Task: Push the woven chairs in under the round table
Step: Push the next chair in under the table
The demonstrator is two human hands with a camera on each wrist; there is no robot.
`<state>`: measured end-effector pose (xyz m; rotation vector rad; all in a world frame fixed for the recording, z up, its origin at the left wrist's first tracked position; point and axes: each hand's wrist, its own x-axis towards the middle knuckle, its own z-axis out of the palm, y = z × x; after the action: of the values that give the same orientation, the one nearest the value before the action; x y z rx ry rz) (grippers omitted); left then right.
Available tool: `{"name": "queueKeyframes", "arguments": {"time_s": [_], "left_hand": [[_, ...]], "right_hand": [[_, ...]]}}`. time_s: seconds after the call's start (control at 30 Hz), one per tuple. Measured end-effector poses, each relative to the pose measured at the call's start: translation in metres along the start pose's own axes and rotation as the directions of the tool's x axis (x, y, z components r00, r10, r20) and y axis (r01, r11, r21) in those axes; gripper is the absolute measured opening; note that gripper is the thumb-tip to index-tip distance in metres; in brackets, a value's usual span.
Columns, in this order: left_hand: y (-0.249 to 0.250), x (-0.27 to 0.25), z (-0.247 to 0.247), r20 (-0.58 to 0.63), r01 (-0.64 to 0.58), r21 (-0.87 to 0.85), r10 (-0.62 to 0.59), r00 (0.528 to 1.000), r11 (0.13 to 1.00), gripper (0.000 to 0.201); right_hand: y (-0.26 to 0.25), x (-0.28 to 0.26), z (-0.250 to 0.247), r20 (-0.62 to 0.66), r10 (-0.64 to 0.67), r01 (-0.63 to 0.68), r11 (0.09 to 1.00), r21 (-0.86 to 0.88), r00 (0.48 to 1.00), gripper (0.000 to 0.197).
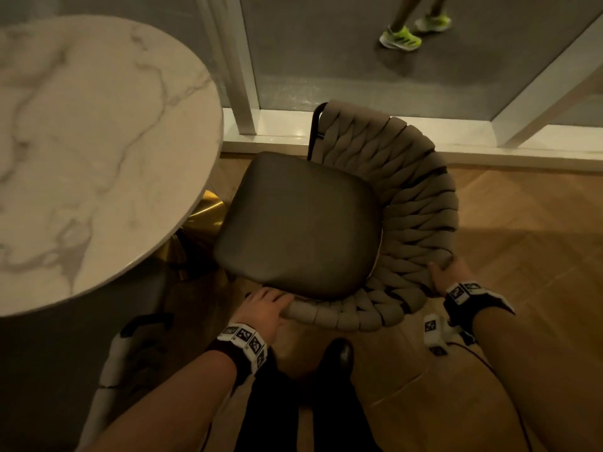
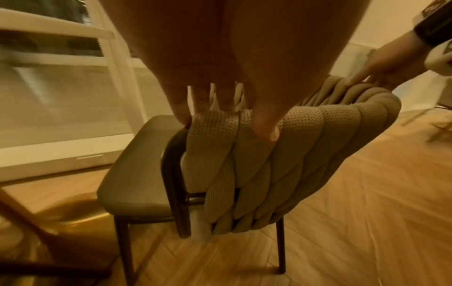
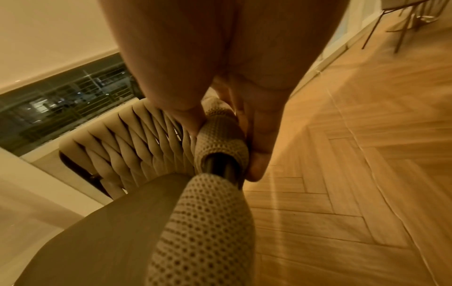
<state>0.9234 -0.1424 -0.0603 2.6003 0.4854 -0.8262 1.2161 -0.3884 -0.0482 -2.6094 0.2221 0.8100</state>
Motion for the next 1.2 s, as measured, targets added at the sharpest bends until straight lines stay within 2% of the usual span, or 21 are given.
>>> {"name": "queueKeyframes", "arguments": {"time_s": [0.1, 0.17, 0.2, 0.23, 0.27, 0.3, 0.33, 0.37, 0.4, 0.43, 0.47, 0.57, 0.73, 0.93, 1.2], "left_hand": [[0.01, 0.007, -0.005, -0.03, 0.093, -0.042, -0.094, 0.995, 0.995, 0.057], [0.018, 0.014, -0.007, -0.013, 0.139, -0.05, -0.14, 0.99, 0.989, 0.057], [0.022, 0.016, -0.008, 0.0, 0.15, -0.043, -0.15, 0.989, 0.988, 0.057], [0.024, 0.017, -0.008, 0.009, 0.155, -0.027, -0.155, 0.988, 0.988, 0.056], [0.026, 0.018, -0.008, 0.01, 0.153, -0.008, -0.153, 0.988, 0.988, 0.055], [0.027, 0.018, -0.009, 0.01, 0.15, 0.007, -0.15, 0.989, 0.989, 0.054], [0.027, 0.018, -0.01, 0.009, 0.146, 0.018, -0.146, 0.989, 0.989, 0.052], [0.027, 0.017, -0.01, 0.006, 0.142, 0.026, -0.142, 0.99, 0.989, 0.051], [0.027, 0.016, -0.011, 0.005, 0.141, 0.03, -0.141, 0.99, 0.99, 0.05], [0.027, 0.016, -0.011, 0.006, 0.143, 0.028, -0.143, 0.99, 0.989, 0.05], [0.027, 0.015, -0.012, 0.008, 0.148, 0.021, -0.149, 0.989, 0.989, 0.05], [0.028, 0.015, -0.015, 0.024, 0.166, -0.008, -0.166, 0.986, 0.986, 0.05], [0.029, 0.018, -0.019, 0.031, 0.173, -0.038, -0.172, 0.985, 0.984, 0.049], [0.031, 0.031, -0.027, 0.029, 0.202, -0.06, -0.2, 0.979, 0.978, 0.049], [0.0, 0.04, -0.029, -0.023, 0.263, -0.114, -0.267, 0.963, 0.958, 0.049]], "right_hand": [[-0.007, 0.017, -0.005, 0.068, -0.1, 0.1, 0.995, 0.005, 0.993, 0.07], [-0.016, 0.008, -0.009, 0.054, -0.16, 0.161, 0.987, -0.01, 0.986, 0.084], [-0.019, -0.001, -0.011, 0.04, -0.235, 0.238, 0.967, -0.089, 0.971, 0.09], [-0.02, -0.009, -0.011, 0.069, -0.35, 0.357, 0.91, -0.211, 0.934, 0.095], [-0.021, -0.021, -0.011, 0.171, -0.473, 0.502, 0.795, -0.339, 0.864, 0.099], [-0.019, -0.029, -0.008, 0.335, -0.555, 0.647, 0.624, -0.438, 0.762, 0.1], [-0.014, -0.035, -0.004, 0.512, -0.548, 0.747, 0.417, -0.517, 0.661, 0.101], [-0.008, -0.036, -0.001, 0.647, -0.477, 0.794, 0.227, -0.564, 0.596, 0.099], [-0.002, -0.034, 0.0, 0.705, -0.414, 0.795, 0.084, -0.601, 0.576, 0.092], [0.002, -0.028, -0.002, 0.711, -0.406, 0.775, -0.007, -0.631, 0.575, 0.081], [0.003, -0.023, -0.005, 0.69, -0.429, 0.749, -0.046, -0.661, 0.583, 0.072], [0.004, -0.01, -0.011, 0.64, -0.459, 0.698, -0.056, -0.713, 0.616, 0.067], [0.002, -0.005, -0.007, 0.638, -0.456, 0.681, -0.09, -0.727, 0.621, 0.067], [-0.029, 0.008, -0.01, 0.581, -0.46, 0.643, -0.029, -0.766, 0.671, 0.063], [-0.078, 0.013, 0.0, 0.632, -0.437, 0.7, -0.007, -0.714, 0.64, 0.058]]}}
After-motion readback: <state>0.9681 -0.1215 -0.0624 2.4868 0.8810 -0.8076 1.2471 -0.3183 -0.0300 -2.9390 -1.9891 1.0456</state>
